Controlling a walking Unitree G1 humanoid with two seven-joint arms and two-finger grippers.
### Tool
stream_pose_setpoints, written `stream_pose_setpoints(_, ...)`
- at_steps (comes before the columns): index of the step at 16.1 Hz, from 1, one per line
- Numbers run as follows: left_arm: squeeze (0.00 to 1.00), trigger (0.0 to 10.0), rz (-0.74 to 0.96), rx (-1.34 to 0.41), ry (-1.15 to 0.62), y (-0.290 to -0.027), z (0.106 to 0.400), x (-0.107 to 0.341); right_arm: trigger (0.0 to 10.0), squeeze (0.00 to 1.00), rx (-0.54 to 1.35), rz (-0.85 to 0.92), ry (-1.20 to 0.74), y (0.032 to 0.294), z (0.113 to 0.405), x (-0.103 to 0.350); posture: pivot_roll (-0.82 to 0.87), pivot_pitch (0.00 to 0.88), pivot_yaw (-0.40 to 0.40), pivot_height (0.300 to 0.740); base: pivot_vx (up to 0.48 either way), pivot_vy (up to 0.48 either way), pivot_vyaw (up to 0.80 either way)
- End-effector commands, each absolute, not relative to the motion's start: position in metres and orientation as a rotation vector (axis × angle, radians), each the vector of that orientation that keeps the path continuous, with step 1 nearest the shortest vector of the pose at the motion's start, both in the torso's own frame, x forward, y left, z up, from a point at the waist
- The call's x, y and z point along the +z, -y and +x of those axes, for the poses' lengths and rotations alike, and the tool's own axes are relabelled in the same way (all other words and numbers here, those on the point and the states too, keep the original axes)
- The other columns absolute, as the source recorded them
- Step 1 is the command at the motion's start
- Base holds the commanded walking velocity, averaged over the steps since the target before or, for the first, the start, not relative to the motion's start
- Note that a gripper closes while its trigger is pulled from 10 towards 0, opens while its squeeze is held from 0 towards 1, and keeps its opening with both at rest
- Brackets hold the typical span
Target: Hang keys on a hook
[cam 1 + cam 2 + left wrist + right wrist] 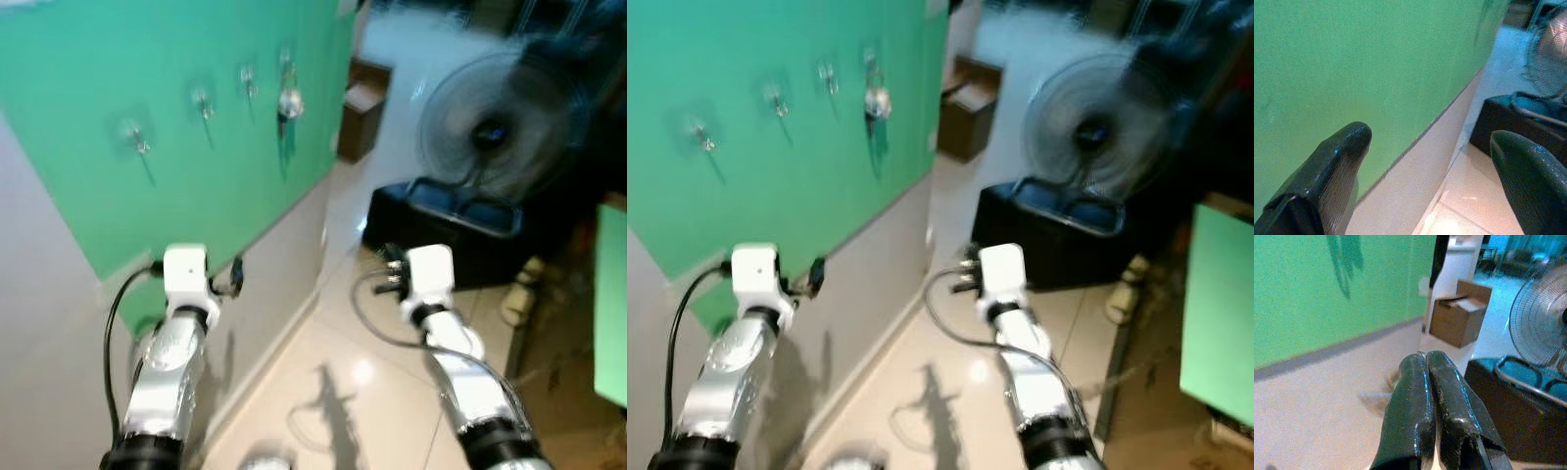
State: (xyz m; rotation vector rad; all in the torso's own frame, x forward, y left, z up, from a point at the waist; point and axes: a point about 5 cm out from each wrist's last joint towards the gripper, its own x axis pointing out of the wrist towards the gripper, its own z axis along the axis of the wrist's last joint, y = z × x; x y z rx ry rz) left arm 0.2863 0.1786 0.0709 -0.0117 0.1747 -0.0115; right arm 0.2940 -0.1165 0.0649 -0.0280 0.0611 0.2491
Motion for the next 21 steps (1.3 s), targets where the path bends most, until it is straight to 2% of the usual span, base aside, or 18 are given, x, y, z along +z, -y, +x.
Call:
stream_pose_setpoints(1,0.0,10.0,0.004,-0.03,-0.168,-0.17,0.286,0.073,10.0,0.0,0.244,-0.043,-0.094,0.124,0.29,0.058,0.08,0.0,-0.037,0.74,0.0,-0.458,0.45)
stream_pose_setpoints(5,0.0,10.0,0.091,-0.045,-0.181,-0.168,0.283,0.072,10.0,0.0,0.245,-0.041,-0.11,0.124,0.285,0.053,0.08,0.0,-0.032,0.74,0.0,-0.462,0.44)
stream_pose_setpoints(7,0.0,10.0,0.062,-0.052,-0.201,-0.168,0.284,0.069,10.0,0.0,0.213,-0.026,-0.132,0.126,0.282,0.049,0.06,0.0,-0.019,0.74,0.0,0.0,0.0)
stream_pose_setpoints(11,0.0,10.0,0.122,-0.083,-0.211,-0.164,0.285,0.069,10.0,0.0,0.189,-0.037,-0.139,0.129,0.28,0.046,0.05,0.0,0.0,0.74,0.0,0.0,0.0)
stream_pose_setpoints(13,0.0,10.0,0.064,-0.061,-0.217,-0.168,0.283,0.068,10.0,0.0,0.192,-0.033,-0.139,0.129,0.278,0.046,0.05,0.0,0.001,0.74,0.0,0.0,0.0)
stream_pose_setpoints(18,0.0,10.0,0.057,-0.026,-0.226,-0.172,0.285,0.068,10.0,0.0,0.216,-0.035,-0.141,0.126,0.276,0.045,0.04,0.0,0.001,0.74,0.0,-0.463,0.0)
stream_pose_setpoints(21,0.0,10.0,0.048,-0.024,-0.244,-0.169,0.282,0.065,10.0,0.0,0.233,-0.049,-0.138,0.126,0.273,0.045,0.04,0.0,-0.005,0.74,0.306,-0.364,0.13)
